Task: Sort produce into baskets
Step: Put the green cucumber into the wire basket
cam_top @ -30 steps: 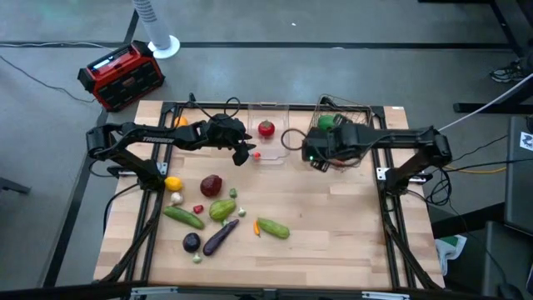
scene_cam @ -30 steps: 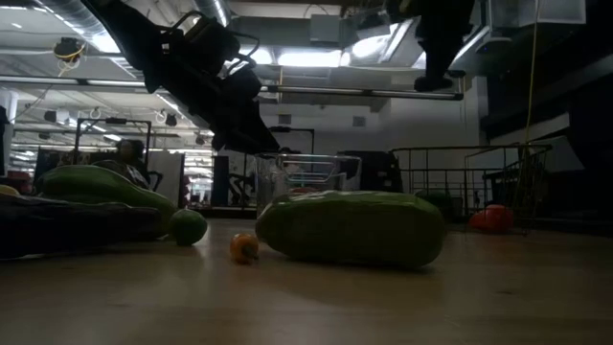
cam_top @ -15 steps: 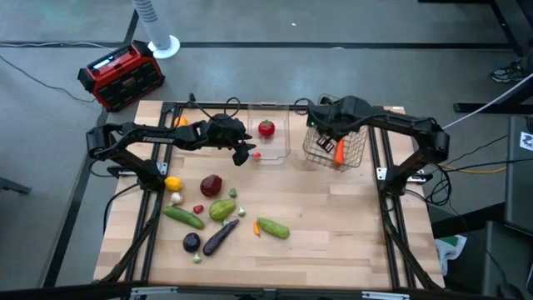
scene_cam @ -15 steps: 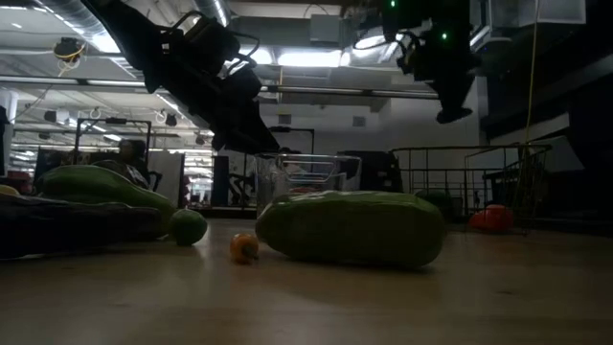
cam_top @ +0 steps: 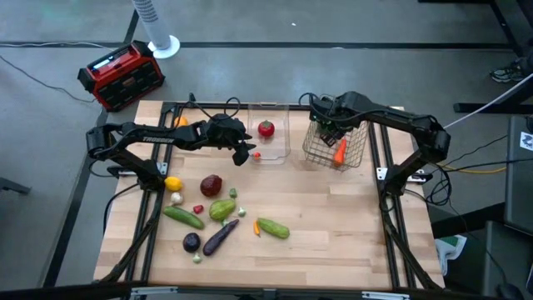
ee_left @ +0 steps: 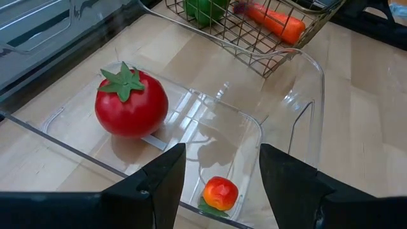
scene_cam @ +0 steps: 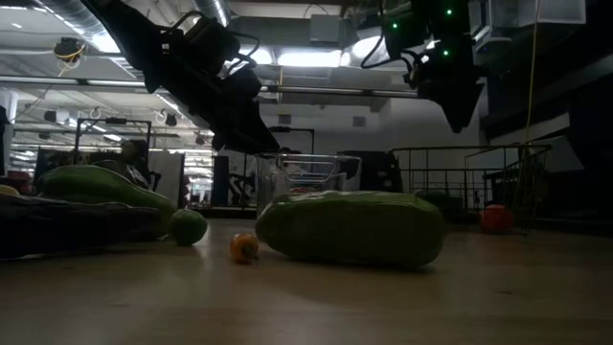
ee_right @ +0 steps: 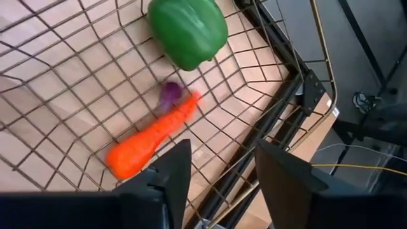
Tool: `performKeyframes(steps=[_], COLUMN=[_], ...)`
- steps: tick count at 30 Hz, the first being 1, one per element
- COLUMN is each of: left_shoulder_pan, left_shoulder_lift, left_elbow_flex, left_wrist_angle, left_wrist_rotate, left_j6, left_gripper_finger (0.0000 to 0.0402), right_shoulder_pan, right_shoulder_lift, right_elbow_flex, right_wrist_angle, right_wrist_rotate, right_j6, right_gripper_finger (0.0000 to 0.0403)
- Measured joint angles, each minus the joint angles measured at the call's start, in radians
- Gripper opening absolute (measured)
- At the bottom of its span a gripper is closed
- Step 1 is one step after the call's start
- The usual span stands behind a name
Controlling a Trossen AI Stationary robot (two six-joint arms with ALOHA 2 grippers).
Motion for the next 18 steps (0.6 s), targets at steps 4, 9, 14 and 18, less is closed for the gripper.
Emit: performKeyframes(steps=[4, 9, 14, 18], left_shoulder_pan=[0.0, 0.0, 0.0, 0.0], left_shoulder_lift=[0.0, 0.0, 0.0, 0.0], left_elbow_flex=[0.0, 0.0, 0.0, 0.0], left_wrist_angle=[0.0, 0.0, 0.0, -0.001], left_wrist_rotate=[0.0, 0.0, 0.0, 0.0], left_j6=[0.0, 0.0, 0.0, 0.0], left_gripper_finger=[0.0196, 0.0196, 0.0196, 0.0196], right_shoulder_pan=[0.001, 0.001, 0.064, 0.189], right_shoulder_lift=[0.0, 0.0, 0.001, 0.002], right_elbow_flex=[0.0, 0.0, 0.0, 0.0], right_wrist_angle=[0.015, 0.063, 0.202, 0.35], right_wrist_rotate=[-0.017, -0.163, -0.381, -0.455], right_j6=[0.001, 0.008, -0.001, -0.031], right_gripper_finger=[0.0179, 0.0179, 0.0179, 0.0179])
